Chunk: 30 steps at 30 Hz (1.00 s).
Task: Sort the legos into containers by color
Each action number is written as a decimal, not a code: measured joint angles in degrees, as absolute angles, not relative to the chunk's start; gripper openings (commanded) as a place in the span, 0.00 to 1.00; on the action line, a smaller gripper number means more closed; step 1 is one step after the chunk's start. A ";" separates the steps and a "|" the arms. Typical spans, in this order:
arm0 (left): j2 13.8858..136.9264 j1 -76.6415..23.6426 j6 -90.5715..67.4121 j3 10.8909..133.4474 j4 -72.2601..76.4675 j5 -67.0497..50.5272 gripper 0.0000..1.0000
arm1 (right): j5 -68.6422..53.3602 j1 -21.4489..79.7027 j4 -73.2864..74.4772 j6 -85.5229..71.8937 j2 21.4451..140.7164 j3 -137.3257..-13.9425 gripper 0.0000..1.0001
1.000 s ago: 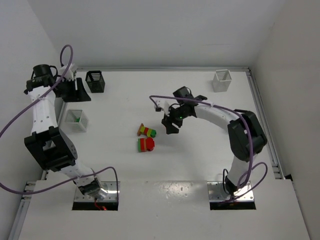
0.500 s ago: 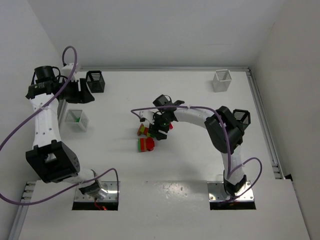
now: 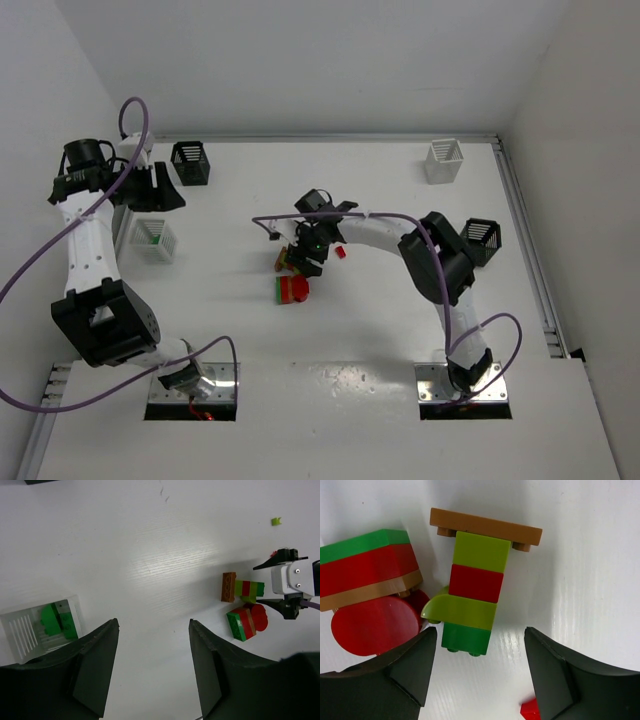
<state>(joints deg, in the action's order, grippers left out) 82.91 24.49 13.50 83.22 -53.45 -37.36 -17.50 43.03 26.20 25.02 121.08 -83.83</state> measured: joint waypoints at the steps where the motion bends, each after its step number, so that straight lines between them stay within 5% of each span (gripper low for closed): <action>1: 82.91 24.58 13.50 83.07 -53.45 -37.47 0.64 | -17.52 43.16 26.20 24.88 121.16 -83.85 0.71; 7: 82.91 25.21 13.56 83.02 -53.47 -37.93 0.64 | -17.52 43.68 25.96 24.03 123.48 -85.52 0.55; 18: 82.81 26.30 14.66 79.75 -52.69 -41.91 0.65 | -16.88 43.70 25.56 23.99 123.83 -85.73 0.07; 20: 82.78 26.50 14.50 77.41 -52.36 -44.84 0.65 | -16.91 43.68 24.97 23.99 123.35 -84.97 0.05; 21: 82.78 26.57 14.26 75.59 -52.16 -47.09 0.81 | -16.93 43.66 24.86 24.10 122.72 -84.20 0.04; 30: 82.52 18.52 2.00 60.58 -42.59 -60.16 0.84 | -21.23 44.64 25.50 25.52 108.99 -83.29 0.03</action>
<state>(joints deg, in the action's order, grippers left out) 82.52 18.52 2.00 60.58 -42.59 -60.16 -21.23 44.64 25.50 25.52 108.99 -83.29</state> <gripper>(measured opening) 0.835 0.381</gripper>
